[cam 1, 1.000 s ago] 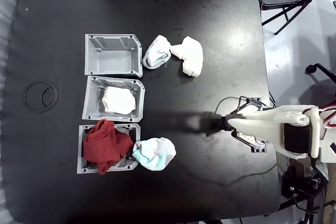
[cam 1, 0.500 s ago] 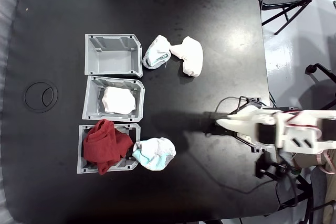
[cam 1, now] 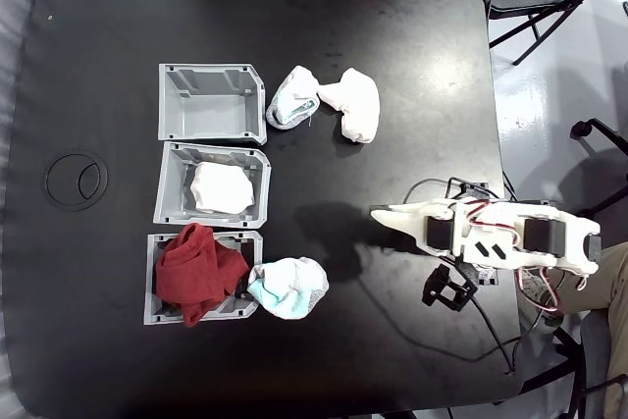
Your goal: Put the sock in the container
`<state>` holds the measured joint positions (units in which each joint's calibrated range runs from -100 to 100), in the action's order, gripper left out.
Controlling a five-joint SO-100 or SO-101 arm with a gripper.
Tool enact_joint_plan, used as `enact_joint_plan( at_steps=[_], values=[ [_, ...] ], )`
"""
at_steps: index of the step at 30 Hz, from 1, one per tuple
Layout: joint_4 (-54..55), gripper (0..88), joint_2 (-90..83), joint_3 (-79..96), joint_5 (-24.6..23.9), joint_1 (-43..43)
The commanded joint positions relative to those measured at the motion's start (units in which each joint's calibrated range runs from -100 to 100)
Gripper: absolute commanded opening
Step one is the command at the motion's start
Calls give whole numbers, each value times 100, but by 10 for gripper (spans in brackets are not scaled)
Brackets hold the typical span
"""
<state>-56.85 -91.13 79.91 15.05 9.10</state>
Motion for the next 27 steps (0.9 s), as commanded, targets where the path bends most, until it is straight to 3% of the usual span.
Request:
enact_joint_plan(
  at_steps=[1,14,27],
  values=[
    [118,13,-101,233,-26,-1],
    [118,13,-837,1387,-21,-1],
    [118,13,-829,1441,25,62]
  ],
)
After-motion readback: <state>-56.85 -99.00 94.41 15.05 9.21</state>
